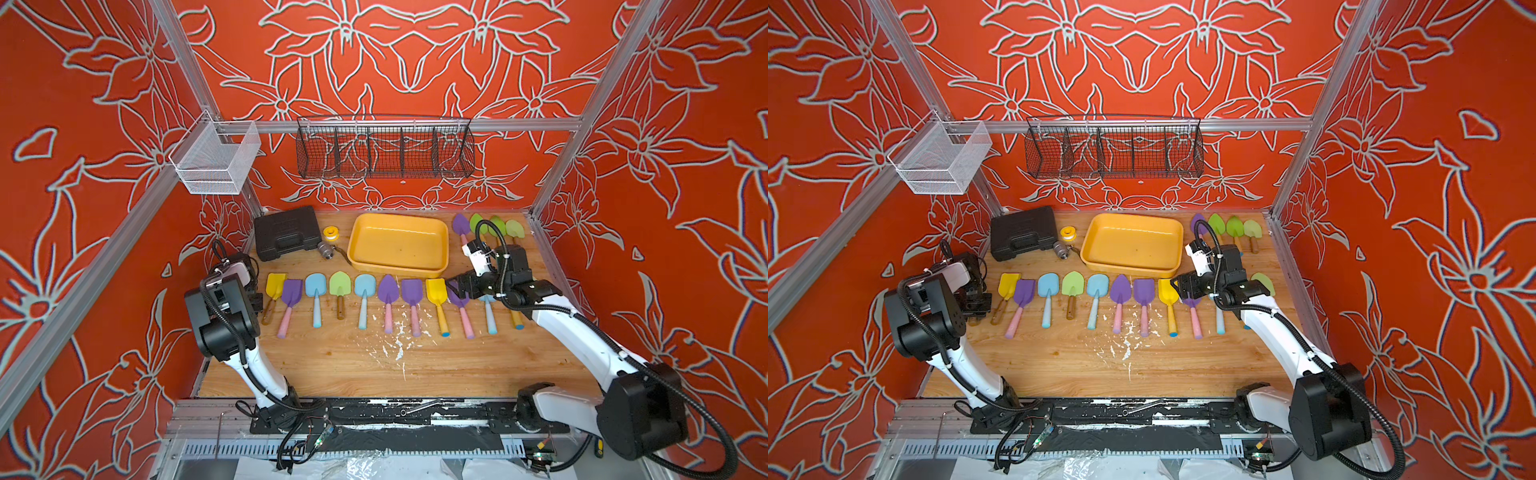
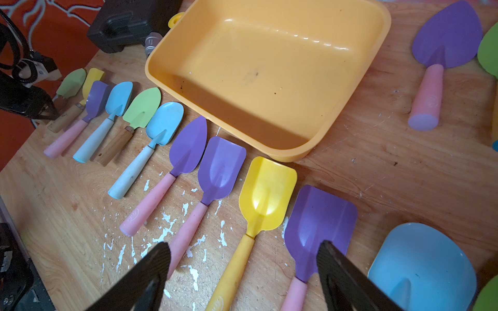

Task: Take the shovel out of the storage box
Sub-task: Place the shovel at the center of the board.

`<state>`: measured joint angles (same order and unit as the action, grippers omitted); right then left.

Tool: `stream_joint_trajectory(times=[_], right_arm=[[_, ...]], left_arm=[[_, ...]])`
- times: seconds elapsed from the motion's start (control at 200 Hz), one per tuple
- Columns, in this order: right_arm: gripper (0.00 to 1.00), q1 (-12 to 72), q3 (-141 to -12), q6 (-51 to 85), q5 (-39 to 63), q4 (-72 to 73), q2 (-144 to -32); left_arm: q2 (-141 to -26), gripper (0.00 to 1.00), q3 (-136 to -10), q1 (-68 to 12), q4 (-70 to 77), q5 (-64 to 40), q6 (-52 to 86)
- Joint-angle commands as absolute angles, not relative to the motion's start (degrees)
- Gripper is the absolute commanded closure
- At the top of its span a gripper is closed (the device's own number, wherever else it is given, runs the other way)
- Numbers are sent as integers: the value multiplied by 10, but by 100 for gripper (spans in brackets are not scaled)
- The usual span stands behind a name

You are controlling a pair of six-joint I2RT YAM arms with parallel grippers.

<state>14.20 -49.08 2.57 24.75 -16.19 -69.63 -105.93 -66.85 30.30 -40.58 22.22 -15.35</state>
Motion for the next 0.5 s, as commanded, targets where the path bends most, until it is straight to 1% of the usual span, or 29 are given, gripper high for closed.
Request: stream_joint_trajectory(times=[0.0,0.12,0.24,0.4,0.495], right_arm=[[13,139,-510,10,254,-175,-693],[13,139,-510,7,252,-177,-690],[13,139,-513,2,250,-182,-689],[13,139,-512,-1,251,-185,-686],[12,140,-512,-2,251,-186,-685]], left_arm=[[-1062,62,-675,306,-423,220,-151],[-1053,60,-672,307,-423,227,-147],[-1037,56,-665,309,-422,242,-143],[-1023,54,-658,318,-421,270,-133],[-1016,53,-661,327,-425,262,-125]])
